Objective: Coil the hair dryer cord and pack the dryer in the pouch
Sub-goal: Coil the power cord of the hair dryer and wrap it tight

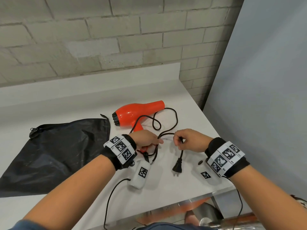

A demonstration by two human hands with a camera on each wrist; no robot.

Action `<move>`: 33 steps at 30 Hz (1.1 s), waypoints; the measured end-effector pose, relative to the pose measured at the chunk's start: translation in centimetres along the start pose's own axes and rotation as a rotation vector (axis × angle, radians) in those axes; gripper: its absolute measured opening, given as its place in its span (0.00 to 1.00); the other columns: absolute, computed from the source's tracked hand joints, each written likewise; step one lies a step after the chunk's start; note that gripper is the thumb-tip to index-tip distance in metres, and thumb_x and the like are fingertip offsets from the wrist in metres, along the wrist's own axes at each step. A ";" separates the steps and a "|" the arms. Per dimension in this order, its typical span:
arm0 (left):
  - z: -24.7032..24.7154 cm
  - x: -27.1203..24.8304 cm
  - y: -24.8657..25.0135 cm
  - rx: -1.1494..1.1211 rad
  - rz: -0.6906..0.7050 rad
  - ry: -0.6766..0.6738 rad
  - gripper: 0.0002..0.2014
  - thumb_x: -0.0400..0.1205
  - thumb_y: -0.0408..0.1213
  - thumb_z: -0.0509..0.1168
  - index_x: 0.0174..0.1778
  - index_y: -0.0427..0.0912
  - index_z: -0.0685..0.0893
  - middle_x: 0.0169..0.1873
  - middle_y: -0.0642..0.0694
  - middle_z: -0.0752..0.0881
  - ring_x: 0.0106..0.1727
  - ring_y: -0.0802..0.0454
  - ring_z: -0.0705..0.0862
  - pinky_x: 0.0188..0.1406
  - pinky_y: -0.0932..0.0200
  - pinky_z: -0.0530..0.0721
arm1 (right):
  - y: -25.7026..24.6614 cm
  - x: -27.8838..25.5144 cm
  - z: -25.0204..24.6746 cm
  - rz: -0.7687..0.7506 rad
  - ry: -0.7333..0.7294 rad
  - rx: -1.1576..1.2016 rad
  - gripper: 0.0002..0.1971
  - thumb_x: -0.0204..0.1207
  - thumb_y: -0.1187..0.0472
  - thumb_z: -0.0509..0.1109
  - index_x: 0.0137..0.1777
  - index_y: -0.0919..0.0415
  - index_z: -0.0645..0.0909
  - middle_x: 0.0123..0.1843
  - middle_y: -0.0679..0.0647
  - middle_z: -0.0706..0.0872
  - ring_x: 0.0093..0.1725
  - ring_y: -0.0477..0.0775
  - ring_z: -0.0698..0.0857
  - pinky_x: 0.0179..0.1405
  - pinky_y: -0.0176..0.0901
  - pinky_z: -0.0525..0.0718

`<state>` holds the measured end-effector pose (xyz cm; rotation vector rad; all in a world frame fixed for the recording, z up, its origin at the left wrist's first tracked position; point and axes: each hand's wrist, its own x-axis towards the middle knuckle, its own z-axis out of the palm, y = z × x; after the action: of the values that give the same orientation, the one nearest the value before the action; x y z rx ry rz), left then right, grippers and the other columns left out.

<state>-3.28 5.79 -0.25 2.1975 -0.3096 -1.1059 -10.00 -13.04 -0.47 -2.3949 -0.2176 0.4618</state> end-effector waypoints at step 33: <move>-5.0 -1.6 -0.3 0.083 0.393 0.805 0.11 0.84 0.40 0.54 0.42 0.42 0.80 0.31 0.46 0.79 0.34 0.49 0.76 0.31 0.58 0.67 | 0.0 0.1 -0.1 0.539 -0.151 -0.100 0.18 0.73 0.53 0.67 0.23 0.57 0.71 0.21 0.47 0.76 0.25 0.48 0.72 0.26 0.33 0.70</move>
<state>-0.36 9.07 2.75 2.3164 -0.3975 0.0320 -9.92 -13.04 -0.45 -2.5036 0.3588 0.8959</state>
